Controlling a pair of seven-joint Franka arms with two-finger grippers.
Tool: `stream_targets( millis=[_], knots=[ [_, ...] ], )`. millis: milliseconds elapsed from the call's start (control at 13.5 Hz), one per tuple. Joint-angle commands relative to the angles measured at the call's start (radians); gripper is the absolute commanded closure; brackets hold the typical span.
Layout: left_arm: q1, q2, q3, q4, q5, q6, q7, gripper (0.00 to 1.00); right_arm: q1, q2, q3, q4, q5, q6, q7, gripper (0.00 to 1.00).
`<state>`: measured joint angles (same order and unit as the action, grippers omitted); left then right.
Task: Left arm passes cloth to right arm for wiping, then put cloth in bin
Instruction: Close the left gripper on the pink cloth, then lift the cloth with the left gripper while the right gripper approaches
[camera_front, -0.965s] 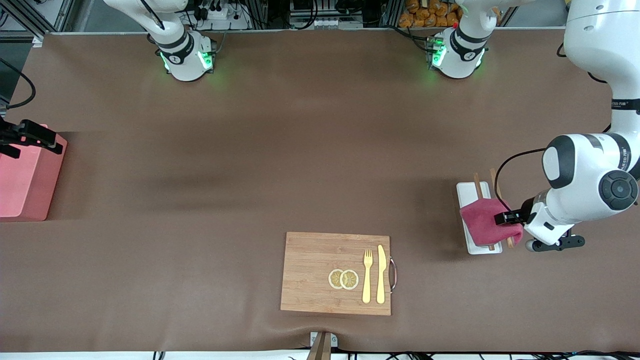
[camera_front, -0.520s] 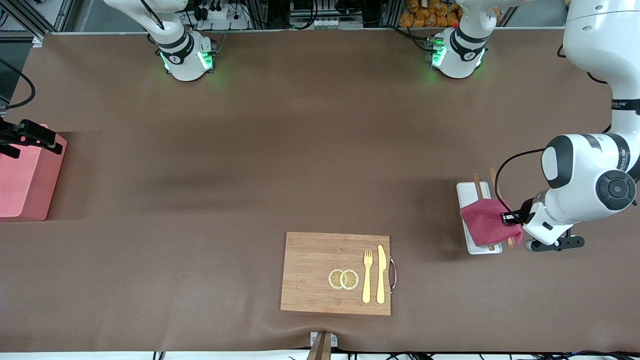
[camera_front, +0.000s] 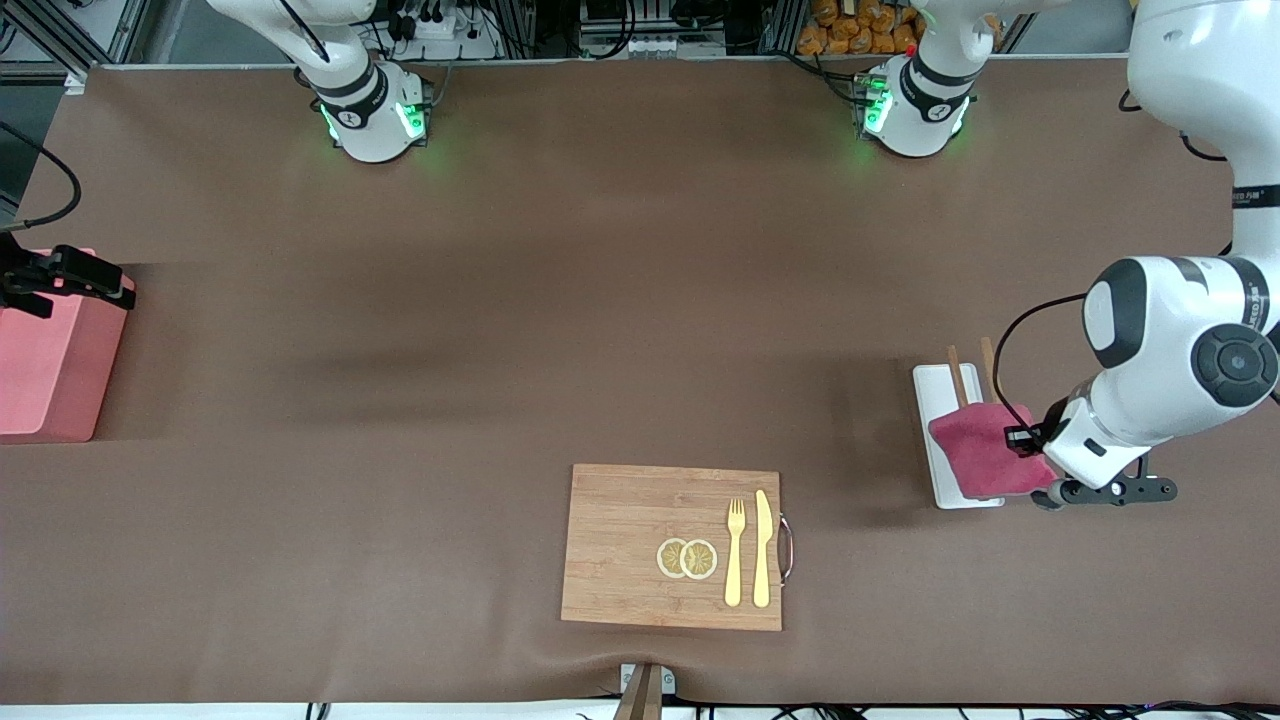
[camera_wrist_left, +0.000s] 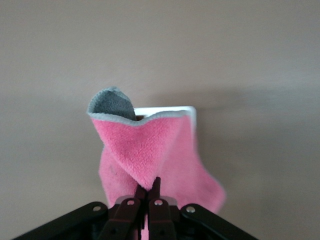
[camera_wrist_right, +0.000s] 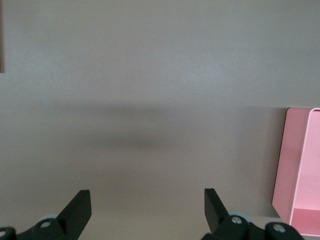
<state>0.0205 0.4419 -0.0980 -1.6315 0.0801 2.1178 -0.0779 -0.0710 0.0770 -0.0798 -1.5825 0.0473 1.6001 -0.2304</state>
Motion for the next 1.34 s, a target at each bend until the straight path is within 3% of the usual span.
stream_targets(
  millis=[0,148,297,445,594,742,891,965,1262],
  knots=[
    [-0.004,-0.087,-0.095,-0.010,0.007,-0.025,0.007,1.00,0.005,0.007,0.008,0.010,0.011,-0.040,0.009,0.00],
    [-0.004,-0.092,-0.190,0.008,0.006,-0.029,-0.003,1.00,0.031,0.010,0.009,0.010,0.016,-0.091,0.054,0.00],
    [-0.016,-0.078,-0.293,0.044,-0.040,-0.029,-0.064,1.00,0.075,0.009,0.012,0.013,0.025,-0.121,0.240,0.00],
    [-0.072,-0.033,-0.344,0.120,-0.071,-0.027,-0.155,1.00,0.097,0.009,0.011,0.016,0.142,-0.176,0.421,0.00],
    [-0.190,0.012,-0.350,0.180,-0.123,-0.016,-0.289,1.00,0.120,0.010,0.011,0.012,0.251,-0.204,0.610,0.00],
    [-0.288,0.079,-0.351,0.274,-0.125,0.019,-0.419,1.00,0.167,0.027,0.011,0.010,0.302,-0.210,0.786,0.00],
    [-0.358,0.139,-0.356,0.324,-0.140,0.133,-0.543,1.00,0.215,0.059,0.011,0.010,0.357,-0.206,0.973,0.00],
    [-0.404,0.162,-0.355,0.329,-0.179,0.192,-0.615,1.00,0.211,0.087,0.009,0.010,0.435,-0.204,1.040,0.00],
    [-0.527,0.233,-0.356,0.335,-0.238,0.502,-0.876,1.00,0.195,0.205,0.011,0.010,0.635,-0.152,1.155,0.00]
  ],
)
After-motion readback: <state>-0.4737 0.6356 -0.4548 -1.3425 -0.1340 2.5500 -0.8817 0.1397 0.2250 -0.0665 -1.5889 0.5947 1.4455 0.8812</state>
